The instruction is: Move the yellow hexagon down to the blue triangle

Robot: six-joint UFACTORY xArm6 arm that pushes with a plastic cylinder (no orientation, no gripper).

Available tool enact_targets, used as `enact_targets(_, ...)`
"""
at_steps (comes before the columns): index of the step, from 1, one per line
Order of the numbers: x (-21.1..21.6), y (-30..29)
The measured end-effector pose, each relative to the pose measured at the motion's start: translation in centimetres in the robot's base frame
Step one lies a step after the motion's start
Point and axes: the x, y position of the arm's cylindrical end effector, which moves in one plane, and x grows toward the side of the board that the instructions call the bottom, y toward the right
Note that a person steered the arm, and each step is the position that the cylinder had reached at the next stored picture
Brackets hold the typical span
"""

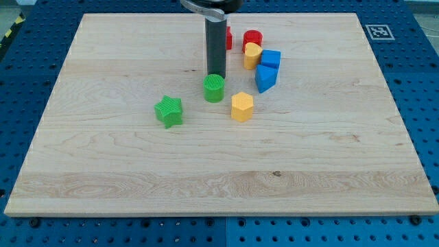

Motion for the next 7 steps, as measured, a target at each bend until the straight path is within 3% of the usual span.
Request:
enact_targets(4, 5.8, 0.4)
enact_targets(7, 6.7, 3.6)
